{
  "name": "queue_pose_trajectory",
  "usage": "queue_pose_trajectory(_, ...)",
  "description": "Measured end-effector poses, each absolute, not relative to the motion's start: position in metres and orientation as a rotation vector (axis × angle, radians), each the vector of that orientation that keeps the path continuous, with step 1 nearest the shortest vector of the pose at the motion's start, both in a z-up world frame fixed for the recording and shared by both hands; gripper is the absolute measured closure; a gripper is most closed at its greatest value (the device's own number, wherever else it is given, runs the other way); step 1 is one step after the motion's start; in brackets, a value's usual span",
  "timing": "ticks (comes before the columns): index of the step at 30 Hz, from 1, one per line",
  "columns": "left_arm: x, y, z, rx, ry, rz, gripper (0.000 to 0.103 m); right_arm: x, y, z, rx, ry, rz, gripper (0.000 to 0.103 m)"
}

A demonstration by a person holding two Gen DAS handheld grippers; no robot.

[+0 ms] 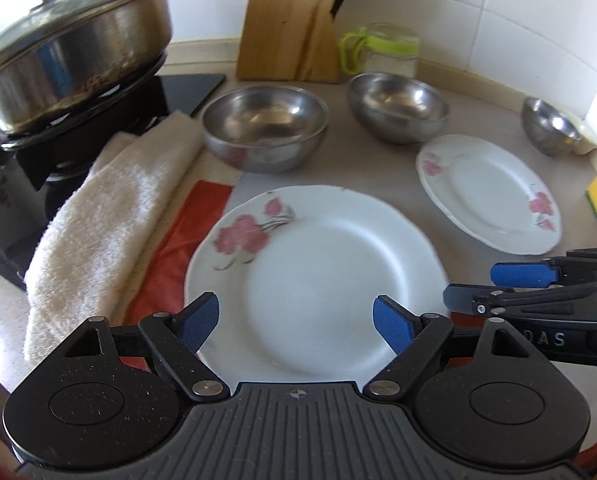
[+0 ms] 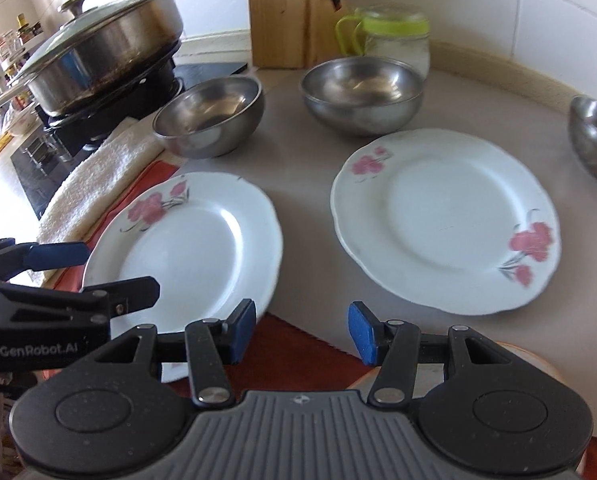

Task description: Organize plates and bowls

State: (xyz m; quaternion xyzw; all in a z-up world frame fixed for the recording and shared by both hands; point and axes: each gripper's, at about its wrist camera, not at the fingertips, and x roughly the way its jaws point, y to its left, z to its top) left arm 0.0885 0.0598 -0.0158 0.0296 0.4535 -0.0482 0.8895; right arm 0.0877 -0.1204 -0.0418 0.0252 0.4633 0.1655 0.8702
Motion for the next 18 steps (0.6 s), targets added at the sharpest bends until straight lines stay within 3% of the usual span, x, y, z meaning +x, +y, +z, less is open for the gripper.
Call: queue_pose_trajectory(18, 0.103, 0.082, -0.029, 0.074, 0.988, -0.312, 0.027, 0.082, -0.112, -0.047, 0.191, 0.994, 0.329, 0.05)
